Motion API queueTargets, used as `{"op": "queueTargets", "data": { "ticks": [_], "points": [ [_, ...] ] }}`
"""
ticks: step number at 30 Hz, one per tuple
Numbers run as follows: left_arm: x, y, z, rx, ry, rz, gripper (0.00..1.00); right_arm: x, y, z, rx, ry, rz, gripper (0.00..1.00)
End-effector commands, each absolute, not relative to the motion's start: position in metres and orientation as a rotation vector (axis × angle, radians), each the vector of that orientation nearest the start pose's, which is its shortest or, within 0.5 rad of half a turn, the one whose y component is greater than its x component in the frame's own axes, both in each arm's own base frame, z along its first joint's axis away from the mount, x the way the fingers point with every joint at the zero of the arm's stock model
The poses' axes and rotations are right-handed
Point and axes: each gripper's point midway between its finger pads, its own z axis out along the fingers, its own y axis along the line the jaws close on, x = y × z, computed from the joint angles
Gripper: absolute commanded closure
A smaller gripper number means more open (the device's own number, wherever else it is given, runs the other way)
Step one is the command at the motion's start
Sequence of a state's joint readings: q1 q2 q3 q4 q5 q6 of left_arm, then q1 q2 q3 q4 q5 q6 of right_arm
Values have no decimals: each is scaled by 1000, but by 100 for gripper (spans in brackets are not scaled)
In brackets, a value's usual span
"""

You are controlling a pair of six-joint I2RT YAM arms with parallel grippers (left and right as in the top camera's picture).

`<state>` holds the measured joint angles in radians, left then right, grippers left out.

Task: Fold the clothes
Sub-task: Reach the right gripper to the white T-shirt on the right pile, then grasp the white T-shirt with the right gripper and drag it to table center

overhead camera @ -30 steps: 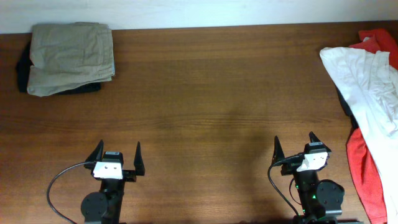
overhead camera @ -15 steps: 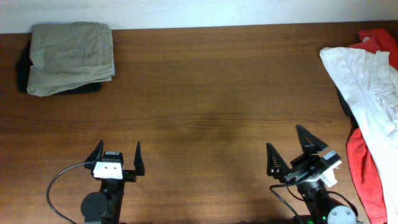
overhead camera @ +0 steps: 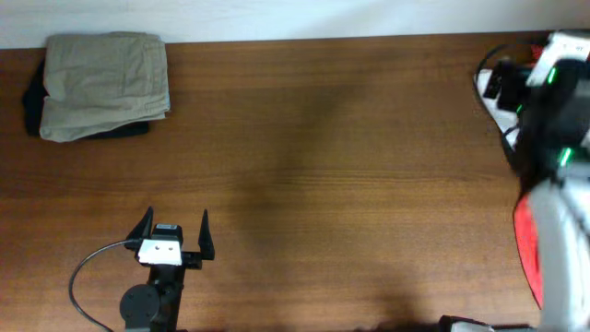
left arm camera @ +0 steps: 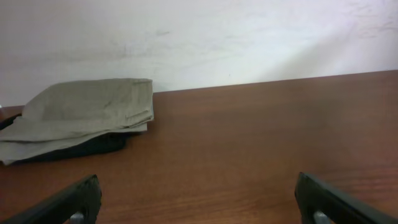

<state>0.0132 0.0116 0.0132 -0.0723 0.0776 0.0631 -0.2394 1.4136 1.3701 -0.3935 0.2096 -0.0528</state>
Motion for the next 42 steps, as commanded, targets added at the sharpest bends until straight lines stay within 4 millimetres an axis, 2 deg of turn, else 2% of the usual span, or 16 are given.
{"op": "queueTargets", "data": {
  "ticks": [1, 3, 5, 8, 11, 15, 17, 21, 23, 28, 31, 35, 38, 42],
  "points": [
    [246, -11, 158, 111, 1638, -2, 1, 448, -220, 294, 480, 2092, -517, 1],
    [246, -11, 158, 110, 1639, -1, 1, 449, -251, 264, 544, 2140, -544, 1],
    [246, -11, 158, 111, 1639, -2, 1, 443, -284, 224, 613, 2203, -538, 1],
    [246, -11, 158, 110, 1638, -1, 1, 436, -315, 169, 652, 2291, -381, 3],
    [246, -11, 158, 111, 1639, -2, 1, 431, -336, 129, 692, 2303, -201, 3],
    [246, -11, 158, 110, 1638, -1, 1, 423, -353, 95, 751, 2326, -180, 4],
    [246, -11, 158, 110, 1639, -1, 1, 423, -359, 81, 765, 2333, -176, 8],
    [246, -11, 158, 111, 1639, -2, 1, 439, -357, 76, 717, 2289, -113, 14],
    [246, -11, 158, 111, 1638, -2, 1, 443, -361, 70, 748, 2267, -106, 17],
    [246, -11, 158, 110, 1639, -1, 1, 452, -364, 40, 837, 2228, -41, 18],
    [246, -11, 158, 111, 1639, -2, 1, 453, -366, 35, 834, 2224, -45, 18],
    [246, -11, 158, 111, 1639, -2, 1, 455, -367, 37, 829, 2214, -50, 29],
    [246, -11, 158, 110, 1639, -1, 1, 456, -368, 38, 825, 2209, -52, 30],
    [246, -11, 158, 110, 1639, -1, 1, 457, -369, 39, 822, 2204, -55, 50]
  ]
}}
